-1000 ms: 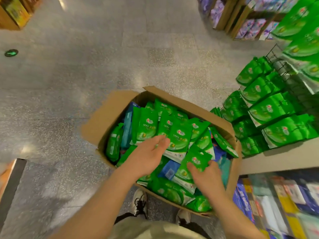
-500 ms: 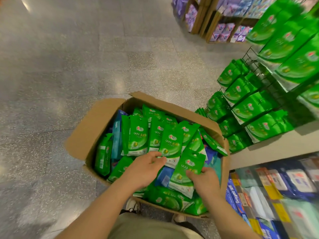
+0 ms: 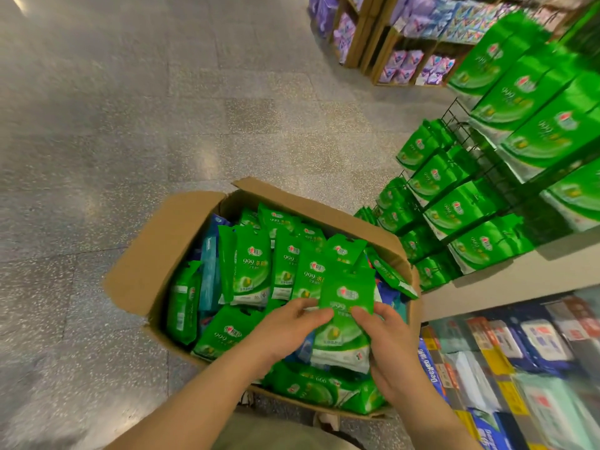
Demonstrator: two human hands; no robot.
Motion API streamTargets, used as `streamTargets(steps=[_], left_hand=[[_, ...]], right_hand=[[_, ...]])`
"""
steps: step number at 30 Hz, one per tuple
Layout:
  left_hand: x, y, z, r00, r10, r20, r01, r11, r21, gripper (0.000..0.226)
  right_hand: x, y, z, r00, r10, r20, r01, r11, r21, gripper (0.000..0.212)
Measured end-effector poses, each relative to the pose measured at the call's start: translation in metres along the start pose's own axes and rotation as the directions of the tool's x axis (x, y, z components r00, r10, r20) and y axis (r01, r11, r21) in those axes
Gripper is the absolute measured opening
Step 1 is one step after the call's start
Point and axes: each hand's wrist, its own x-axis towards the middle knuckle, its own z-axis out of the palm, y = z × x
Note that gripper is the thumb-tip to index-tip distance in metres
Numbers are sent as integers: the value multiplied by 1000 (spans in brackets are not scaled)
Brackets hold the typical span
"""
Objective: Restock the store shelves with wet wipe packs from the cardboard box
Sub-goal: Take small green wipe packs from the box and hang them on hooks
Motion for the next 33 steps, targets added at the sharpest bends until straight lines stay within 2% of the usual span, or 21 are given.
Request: streamTargets(steps=[1,2,3,5,7,8,11,13,15,18,20,22,24,26,27,28,31,33], left_hand=[[0,-2,-1,999,-19,49,30,973,-228,82],[-1,-4,-2,995,-23,98,63,901,-429,72],[-3,-4,-5,994,-22,110,80,828,-555,59],[-9,-7,-15,998,-15,62,50,776,-629,44],[-13,-15,-29,1000,-9,7,11,787,-617,39],[-15,-19,-37,1000,-9,-21,-6,789,-614,42],[-20,-31,-59,995,-30,-91,-38,749,-661,46],[-25,-36,-70,990,-32,-136,-66,750,-659,37],[-29,-40,-78,986,-32,-165,-86,748,-659,33],[-32,-46,-87,978,-53,-200,-104,710,-697,34],[-33,-49,-90,977,-77,-201,-97,675,-731,44],[-32,-49,-92,978,-90,-186,-85,648,-757,46],[-31,-46,-92,981,-85,-174,-82,633,-770,42],[-29,-42,-90,985,-71,-155,-75,638,-766,45],[-28,-39,-88,988,-61,-143,-69,650,-756,49],[-26,-37,-87,990,-55,-129,-60,664,-745,53],[-22,-34,-81,995,-36,-98,-45,705,-708,69],[-19,-35,-78,992,-14,-122,-77,708,-702,74]], right_hand=[[-3,-4,11,997,-2,72,3,1000,-16,27],[-4,-5,21,992,-3,126,10,999,-52,27],[-4,-7,31,988,4,156,10,996,-90,27],[4,-9,45,994,10,111,11,982,-186,22],[20,-5,52,999,-24,-27,14,949,-316,24],[28,-1,56,993,-65,-103,14,902,-431,34],[49,18,66,977,-126,-169,-16,756,-655,99],[56,26,76,973,-142,-181,-47,647,-761,116],[60,29,82,964,-155,-217,-81,606,-791,114],[65,31,84,975,-65,-214,-87,771,-631,111],[65,30,78,980,-32,-194,-66,877,-477,100],[58,28,75,980,-17,-198,-64,916,-395,92],[46,26,75,981,-20,-192,-43,947,-318,100],[30,19,79,992,-62,-107,28,953,-302,109],[22,15,82,995,-87,-38,69,939,-338,106],[16,10,86,994,-95,44,105,917,-385,94],[3,-1,100,961,-110,253,231,821,-521,37],[-1,-3,110,930,-137,340,323,745,-583,26]])
